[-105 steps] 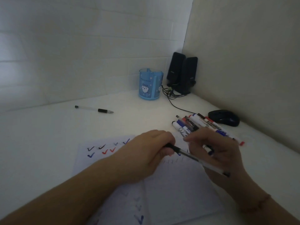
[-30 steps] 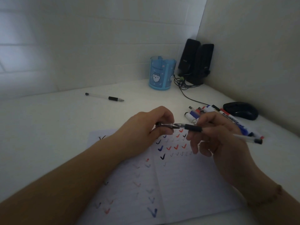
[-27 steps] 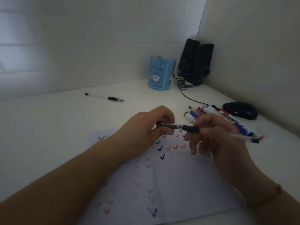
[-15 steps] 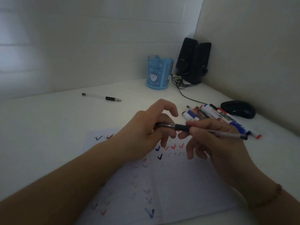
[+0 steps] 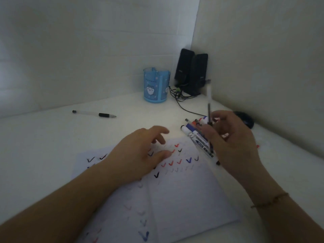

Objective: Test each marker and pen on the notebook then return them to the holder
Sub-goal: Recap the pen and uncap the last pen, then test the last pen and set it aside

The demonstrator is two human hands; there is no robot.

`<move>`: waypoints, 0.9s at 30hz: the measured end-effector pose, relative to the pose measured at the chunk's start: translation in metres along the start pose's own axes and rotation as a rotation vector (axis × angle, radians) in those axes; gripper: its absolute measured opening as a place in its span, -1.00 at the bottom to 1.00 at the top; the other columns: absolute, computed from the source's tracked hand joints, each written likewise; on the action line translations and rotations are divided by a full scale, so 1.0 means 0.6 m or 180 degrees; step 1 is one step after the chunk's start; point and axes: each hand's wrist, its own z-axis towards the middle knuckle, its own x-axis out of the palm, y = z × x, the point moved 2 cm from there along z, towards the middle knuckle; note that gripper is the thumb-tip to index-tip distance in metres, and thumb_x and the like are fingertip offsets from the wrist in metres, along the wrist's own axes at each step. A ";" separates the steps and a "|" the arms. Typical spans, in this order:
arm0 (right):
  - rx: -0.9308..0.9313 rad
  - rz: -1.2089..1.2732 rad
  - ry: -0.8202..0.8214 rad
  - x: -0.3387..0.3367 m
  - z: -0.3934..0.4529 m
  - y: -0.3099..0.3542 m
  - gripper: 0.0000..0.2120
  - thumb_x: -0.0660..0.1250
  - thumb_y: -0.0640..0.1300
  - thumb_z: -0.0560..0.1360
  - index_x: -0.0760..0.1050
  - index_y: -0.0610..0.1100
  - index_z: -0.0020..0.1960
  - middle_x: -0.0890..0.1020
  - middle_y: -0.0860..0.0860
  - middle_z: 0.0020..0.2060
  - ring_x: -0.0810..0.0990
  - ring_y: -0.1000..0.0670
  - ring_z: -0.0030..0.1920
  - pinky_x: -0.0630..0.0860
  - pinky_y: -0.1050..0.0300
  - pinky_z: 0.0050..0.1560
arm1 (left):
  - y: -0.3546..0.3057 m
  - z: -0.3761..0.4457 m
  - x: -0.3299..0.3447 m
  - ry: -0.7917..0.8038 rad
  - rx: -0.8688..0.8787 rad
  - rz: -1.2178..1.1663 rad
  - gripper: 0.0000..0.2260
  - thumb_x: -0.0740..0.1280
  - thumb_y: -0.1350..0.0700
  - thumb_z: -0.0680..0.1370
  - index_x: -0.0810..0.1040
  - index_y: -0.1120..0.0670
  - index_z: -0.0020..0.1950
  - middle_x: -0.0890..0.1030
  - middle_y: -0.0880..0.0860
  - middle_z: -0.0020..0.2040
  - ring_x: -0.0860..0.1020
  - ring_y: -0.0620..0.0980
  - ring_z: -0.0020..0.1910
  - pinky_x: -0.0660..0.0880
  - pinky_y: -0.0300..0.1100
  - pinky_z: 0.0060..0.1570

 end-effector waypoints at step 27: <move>-0.1015 -0.1694 0.2032 0.291 0.141 0.112 -0.61 0.25 0.11 0.52 0.45 0.01 0.30 0.53 0.00 0.20 0.49 -0.04 0.18 0.45 0.02 0.17 | 0.088 0.004 -0.047 -0.0264 -0.1830 0.1509 -0.80 0.11 -0.08 0.54 0.41 -0.01 -0.17 0.56 -0.02 -0.14 0.52 0.03 -0.09 0.40 -0.07 0.04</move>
